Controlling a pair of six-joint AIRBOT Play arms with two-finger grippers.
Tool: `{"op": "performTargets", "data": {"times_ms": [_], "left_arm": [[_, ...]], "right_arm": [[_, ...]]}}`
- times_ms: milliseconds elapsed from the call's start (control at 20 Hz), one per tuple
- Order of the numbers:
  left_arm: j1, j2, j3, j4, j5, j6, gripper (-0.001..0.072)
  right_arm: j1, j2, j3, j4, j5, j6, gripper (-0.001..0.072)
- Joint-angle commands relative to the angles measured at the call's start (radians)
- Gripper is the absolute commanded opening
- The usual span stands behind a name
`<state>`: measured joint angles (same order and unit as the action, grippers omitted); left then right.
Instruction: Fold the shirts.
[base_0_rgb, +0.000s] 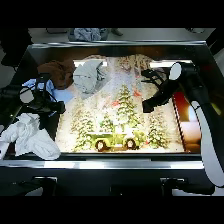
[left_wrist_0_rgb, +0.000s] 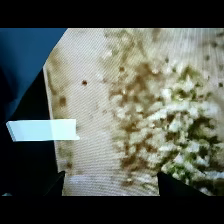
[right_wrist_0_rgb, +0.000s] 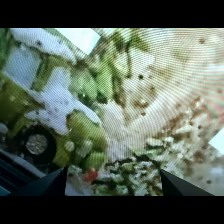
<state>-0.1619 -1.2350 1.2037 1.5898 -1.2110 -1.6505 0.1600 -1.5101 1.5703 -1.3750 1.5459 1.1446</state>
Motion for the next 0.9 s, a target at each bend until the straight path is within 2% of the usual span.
{"op": "performTargets", "data": {"times_ms": [0,600,850], "left_arm": [[0.000,0.000,0.000,0.000,0.000,0.000,0.0720],[0.000,0.000,0.000,0.000,0.003,0.000,0.0720],[-0.002,-0.019,-0.002,-0.019,0.300,0.000,0.0720]], "right_arm": [[0.000,0.000,0.000,0.000,0.000,0.000,0.0693],[0.000,0.000,0.000,0.000,0.000,0.000,0.0693],[0.000,0.000,0.000,0.001,-0.026,0.000,0.0692]]}}
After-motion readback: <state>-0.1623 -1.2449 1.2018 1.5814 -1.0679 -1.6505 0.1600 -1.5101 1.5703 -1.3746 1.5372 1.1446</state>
